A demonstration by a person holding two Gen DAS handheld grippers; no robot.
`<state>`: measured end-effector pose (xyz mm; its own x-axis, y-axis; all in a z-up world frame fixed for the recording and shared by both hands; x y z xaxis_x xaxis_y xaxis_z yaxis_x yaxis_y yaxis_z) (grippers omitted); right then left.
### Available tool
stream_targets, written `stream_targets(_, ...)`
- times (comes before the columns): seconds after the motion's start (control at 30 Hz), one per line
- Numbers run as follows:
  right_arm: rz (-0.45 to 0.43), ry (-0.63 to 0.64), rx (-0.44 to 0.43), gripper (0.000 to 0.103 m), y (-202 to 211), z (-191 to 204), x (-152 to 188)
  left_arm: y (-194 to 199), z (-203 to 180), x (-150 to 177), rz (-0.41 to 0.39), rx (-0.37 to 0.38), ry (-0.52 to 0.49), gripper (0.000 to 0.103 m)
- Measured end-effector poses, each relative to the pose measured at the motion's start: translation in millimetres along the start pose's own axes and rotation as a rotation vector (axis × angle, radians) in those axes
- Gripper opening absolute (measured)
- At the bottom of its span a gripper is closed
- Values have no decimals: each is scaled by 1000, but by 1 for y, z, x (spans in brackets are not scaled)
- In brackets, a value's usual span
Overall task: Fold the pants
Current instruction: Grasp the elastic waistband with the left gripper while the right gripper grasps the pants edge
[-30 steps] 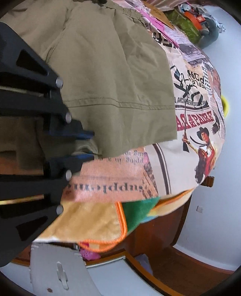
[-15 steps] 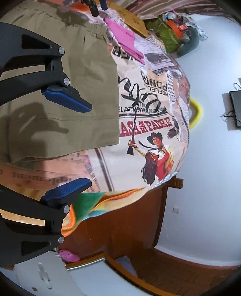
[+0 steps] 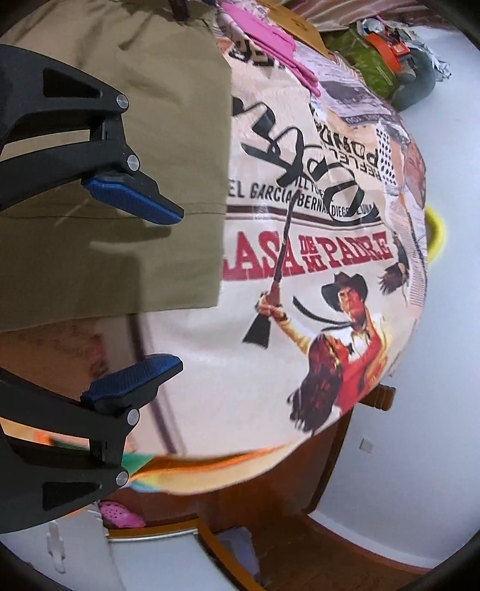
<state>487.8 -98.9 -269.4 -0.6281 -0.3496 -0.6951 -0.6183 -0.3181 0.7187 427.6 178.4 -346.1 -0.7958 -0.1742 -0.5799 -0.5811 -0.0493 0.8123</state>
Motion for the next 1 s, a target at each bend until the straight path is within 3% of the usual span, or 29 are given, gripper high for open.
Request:
stream_targets(0.1,6,-18,-11,60,-13,0,0,-3,1,0,-7,29,11,78)
stream_targets(0.13,5,-17,-17,57,-15,0,1,-2,-1,0,-13,36,-2,70)
stream_targets(0.2,-3,-10,-19,42,-17,2,0,-2,-5,-1,-17,38,-26,66)
stream_targets(0.27,7,-22,-34,19,-18,4,1,-2,-7,-1,-23,23,-43,62)
stream_targets(0.33,8,-4,-14,14,-19,7,3,-1,-8,-2,-30,9,-48,58)
stream_targets(0.7,-97,6,22,3,17,7,-16,33,-8,-24,-114,-18,-45,52)
stream_targets(1.0,-309,-28,50,2,89,6,-70,90,-14,-54,-259,-56,-60,52)
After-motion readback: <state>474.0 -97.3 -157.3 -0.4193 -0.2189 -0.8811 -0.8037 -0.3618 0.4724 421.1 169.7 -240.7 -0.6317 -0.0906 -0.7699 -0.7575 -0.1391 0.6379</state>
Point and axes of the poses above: each gripper's, at about its wrist camera, not at the fingertips, and y roughly against the way its jaws point, z to its left, x to its underside, the point moved 5 cm from there along -y, roughly the way its jaws point, and after that the axes turned 13 degrees about -z, right-handed, at the moved point
